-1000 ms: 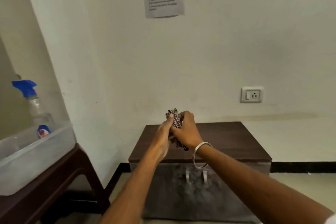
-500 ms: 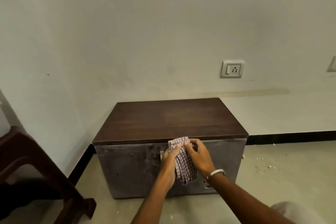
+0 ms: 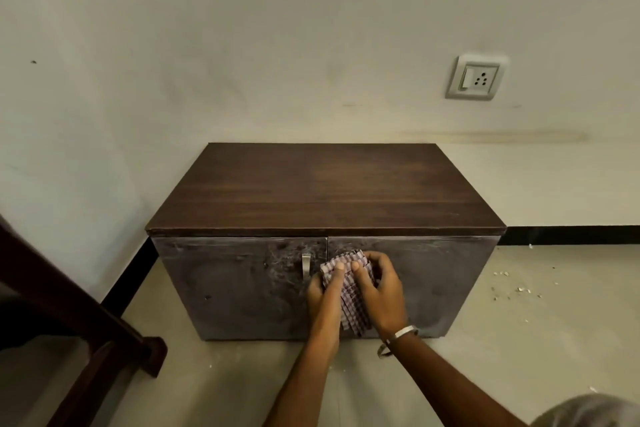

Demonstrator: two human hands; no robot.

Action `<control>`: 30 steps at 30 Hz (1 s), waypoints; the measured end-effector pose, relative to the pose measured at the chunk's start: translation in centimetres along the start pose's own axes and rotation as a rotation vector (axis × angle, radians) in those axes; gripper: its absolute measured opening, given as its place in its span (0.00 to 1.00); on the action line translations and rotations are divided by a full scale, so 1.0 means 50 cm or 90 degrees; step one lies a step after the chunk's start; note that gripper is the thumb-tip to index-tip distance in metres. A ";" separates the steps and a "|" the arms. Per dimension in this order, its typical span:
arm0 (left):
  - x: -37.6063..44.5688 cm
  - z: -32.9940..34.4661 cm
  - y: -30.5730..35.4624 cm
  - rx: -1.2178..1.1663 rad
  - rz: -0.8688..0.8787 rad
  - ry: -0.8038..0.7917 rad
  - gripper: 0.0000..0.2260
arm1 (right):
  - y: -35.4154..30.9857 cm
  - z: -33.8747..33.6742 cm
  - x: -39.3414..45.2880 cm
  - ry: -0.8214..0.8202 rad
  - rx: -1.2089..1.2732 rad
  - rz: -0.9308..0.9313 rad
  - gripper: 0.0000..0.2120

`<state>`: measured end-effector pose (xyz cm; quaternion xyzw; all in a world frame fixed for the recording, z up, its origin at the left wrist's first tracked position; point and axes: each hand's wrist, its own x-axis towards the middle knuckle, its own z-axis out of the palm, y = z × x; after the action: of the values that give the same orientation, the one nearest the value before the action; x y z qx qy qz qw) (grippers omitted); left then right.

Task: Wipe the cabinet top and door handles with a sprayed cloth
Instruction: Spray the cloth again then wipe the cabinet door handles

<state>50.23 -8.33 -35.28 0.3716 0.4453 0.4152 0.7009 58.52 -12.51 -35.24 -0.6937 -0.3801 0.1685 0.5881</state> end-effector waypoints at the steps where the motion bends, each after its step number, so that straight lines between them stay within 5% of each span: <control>1: 0.005 0.002 -0.002 -0.012 0.002 -0.001 0.08 | -0.002 0.003 0.005 0.006 -0.009 -0.018 0.09; 30: 0.058 0.002 0.003 -0.080 -0.201 -0.029 0.15 | -0.037 0.046 0.022 0.136 -0.050 0.086 0.08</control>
<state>51.05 -5.62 -36.03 0.2618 0.4550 0.3185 0.7893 57.07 -10.08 -33.84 -0.7545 -0.2742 0.1180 0.5845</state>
